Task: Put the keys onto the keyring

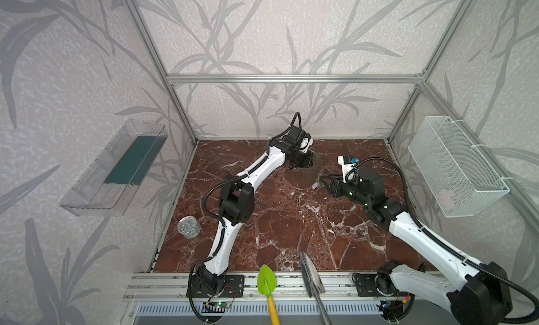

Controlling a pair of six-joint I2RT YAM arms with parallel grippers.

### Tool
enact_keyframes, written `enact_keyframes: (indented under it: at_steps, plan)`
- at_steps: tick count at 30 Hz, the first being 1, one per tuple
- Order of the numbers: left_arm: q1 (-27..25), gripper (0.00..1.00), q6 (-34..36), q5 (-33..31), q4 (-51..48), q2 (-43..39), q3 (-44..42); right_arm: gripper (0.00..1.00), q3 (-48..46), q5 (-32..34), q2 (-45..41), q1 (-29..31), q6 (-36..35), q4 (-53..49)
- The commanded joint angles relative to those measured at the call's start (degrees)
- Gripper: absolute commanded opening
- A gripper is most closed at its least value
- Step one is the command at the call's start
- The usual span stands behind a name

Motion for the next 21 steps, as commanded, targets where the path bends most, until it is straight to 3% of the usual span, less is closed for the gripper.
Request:
enact_keyframes:
  at_steps: [1, 11, 21]
  plan:
    - [0.08, 0.00, -1.13, 0.46, 0.72, 0.81, 2.45, 0.42, -0.61, 0.84, -1.09, -0.42, -0.75, -0.97]
    - [4.54, 0.00, 1.28, -1.63, 2.75, -3.54, -7.23, 0.42, -0.87, 0.87, -0.41, -0.73, -0.38, -0.53]
    - [5.35, 0.00, 2.66, 0.75, -0.04, -5.96, -5.01, 0.42, 0.00, 0.15, 3.21, -0.84, -0.57, -0.88]
